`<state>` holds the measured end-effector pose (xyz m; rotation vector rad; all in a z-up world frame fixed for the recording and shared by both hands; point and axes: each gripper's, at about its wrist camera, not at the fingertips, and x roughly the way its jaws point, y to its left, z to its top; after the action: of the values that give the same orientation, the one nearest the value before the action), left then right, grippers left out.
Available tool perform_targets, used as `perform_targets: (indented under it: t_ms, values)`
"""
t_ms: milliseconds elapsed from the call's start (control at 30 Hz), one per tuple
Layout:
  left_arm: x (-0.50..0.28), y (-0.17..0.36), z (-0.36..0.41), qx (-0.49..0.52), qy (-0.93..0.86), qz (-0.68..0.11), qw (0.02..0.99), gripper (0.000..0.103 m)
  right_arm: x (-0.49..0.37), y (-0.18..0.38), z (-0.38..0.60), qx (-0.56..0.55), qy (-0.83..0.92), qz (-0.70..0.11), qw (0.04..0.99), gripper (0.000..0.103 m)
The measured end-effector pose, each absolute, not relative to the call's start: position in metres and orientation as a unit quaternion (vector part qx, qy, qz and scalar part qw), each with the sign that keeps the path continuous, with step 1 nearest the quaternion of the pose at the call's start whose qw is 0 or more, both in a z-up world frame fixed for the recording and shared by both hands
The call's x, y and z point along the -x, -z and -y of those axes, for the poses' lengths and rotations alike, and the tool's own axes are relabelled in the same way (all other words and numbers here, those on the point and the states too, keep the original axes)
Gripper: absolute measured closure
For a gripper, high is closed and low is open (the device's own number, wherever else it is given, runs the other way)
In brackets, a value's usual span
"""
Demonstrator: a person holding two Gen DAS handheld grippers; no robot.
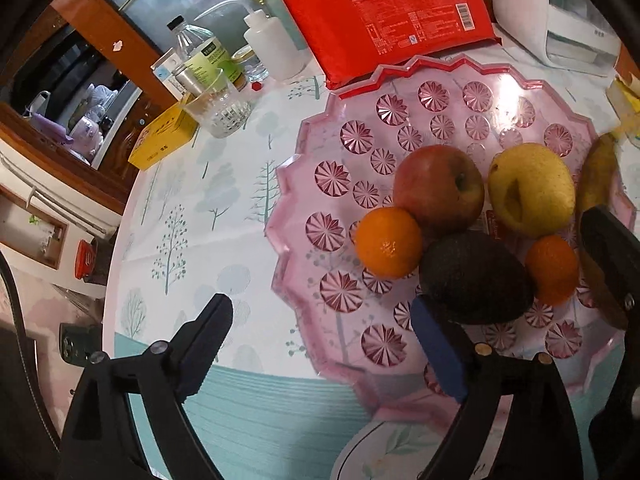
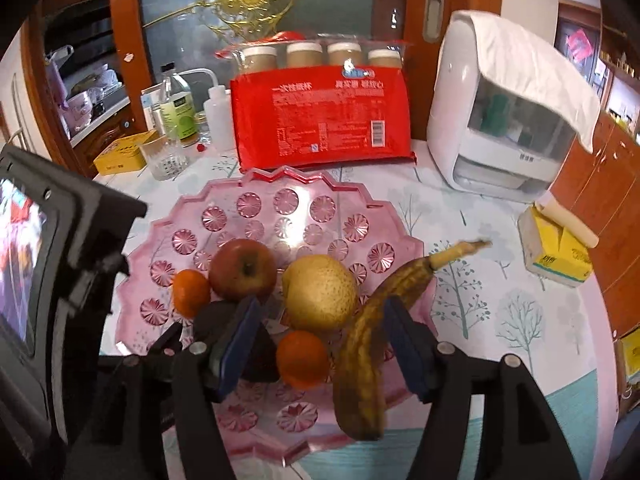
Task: Organize fruits
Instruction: 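Carry the banana and orange into the pink bowl and open both tools, then withdraw both tools from the bowl toward the loose oranges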
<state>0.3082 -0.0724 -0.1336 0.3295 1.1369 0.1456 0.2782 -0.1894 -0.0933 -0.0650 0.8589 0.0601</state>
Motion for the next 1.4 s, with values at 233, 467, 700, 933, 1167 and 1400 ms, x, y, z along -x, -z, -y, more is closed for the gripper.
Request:
perform_targets:
  t_ms: [233,467,700,933,1167,1400]
  values:
    - [-0.288,0.113,0.061,-0.126,-0.062,-0.530,0.836,0.008,-0.258,0.065,0.187,0.019,-0.045,-0.402,0.914,0.038]
    - [-0.272,0.091,0.046,-0.102,-0.060,-0.521,0.845,0.007,-0.239,0.043,0.189,0.006,-0.051,-0.386,0.921,0.034]
    - [-0.260,0.077,0.037,-0.093,-0.047,-0.511,0.853,0.001,-0.217,0.027,0.186,0.014,-0.049,-0.374,0.926,0.034]
    - [-0.242,0.065,0.038,-0.097,-0.014,-0.493,0.864,0.001,-0.192,0.012,0.185,0.021,-0.036,-0.345,0.938,0.031]
    - [-0.221,0.059,0.039,-0.098,0.014,-0.480,0.872,0.001,-0.168,0.005,0.182,0.016,-0.013,-0.324,0.946,0.030]
    - [-0.197,0.054,0.037,-0.105,0.034,-0.465,0.879,0.001,-0.140,0.003,0.178,0.010,0.009,-0.305,0.952,0.028]
